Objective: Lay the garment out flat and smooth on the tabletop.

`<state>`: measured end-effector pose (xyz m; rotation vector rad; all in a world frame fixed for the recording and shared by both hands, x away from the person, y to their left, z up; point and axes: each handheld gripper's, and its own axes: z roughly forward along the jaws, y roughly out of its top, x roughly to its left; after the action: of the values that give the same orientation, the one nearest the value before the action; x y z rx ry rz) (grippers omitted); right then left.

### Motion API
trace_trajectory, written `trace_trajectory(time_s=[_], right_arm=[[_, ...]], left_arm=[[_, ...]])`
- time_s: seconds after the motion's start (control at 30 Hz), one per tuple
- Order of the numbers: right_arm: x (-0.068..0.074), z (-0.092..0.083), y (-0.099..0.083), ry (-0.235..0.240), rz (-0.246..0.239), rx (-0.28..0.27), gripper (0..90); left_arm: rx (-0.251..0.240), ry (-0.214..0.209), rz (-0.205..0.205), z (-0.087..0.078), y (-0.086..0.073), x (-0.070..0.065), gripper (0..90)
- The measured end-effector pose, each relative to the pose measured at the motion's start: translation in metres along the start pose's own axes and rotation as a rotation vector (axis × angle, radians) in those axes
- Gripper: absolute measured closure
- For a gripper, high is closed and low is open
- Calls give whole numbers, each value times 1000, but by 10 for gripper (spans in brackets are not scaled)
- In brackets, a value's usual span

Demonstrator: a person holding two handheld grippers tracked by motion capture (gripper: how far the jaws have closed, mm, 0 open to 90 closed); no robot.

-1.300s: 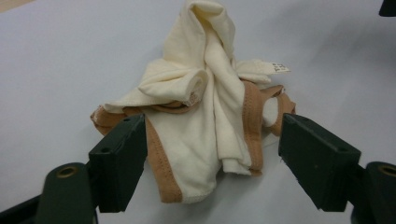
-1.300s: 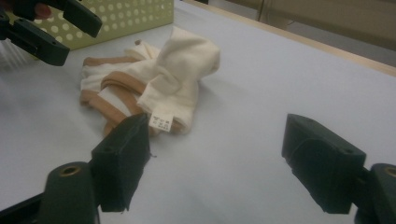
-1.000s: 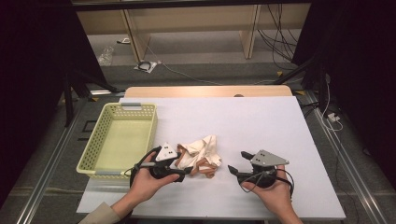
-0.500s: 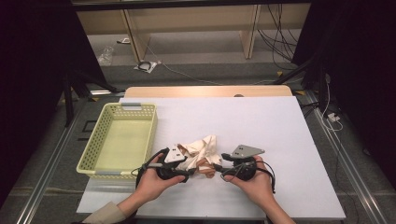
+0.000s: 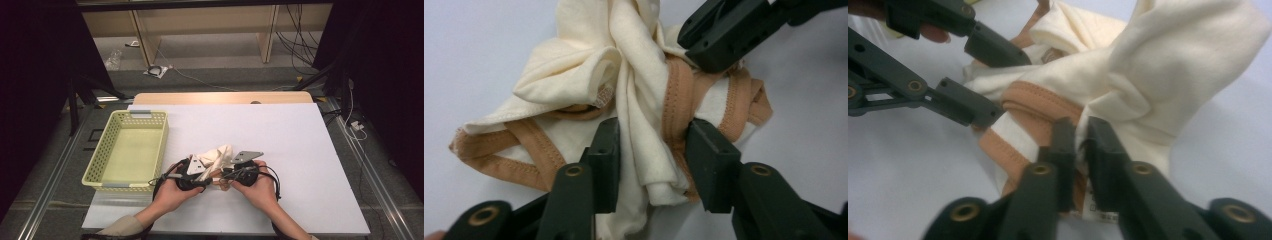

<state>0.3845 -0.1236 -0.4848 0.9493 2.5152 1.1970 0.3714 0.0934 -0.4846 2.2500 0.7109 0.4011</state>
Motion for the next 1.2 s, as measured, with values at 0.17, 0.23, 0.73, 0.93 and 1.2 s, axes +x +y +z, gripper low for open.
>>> trace_trajectory(time_s=[0.17,0.23,0.73,0.93,1.2], right_arm=[[-2,-8,3,-21,20,-14,894],[-4,-13,4,-30,32,-25,896],[-41,-49,1,-192,153,-90,900],[-57,-60,-4,-270,193,-84,900],[-72,-59,-15,-314,224,-52,900]], left_arm=[[-4,0,-15,-3,1,1,668],[-1,-2,-18,-4,1,1,687],[-14,-30,-33,-10,6,-2,769],[-31,-59,-11,-14,10,-8,760],[-122,47,-31,-28,18,8,578]])
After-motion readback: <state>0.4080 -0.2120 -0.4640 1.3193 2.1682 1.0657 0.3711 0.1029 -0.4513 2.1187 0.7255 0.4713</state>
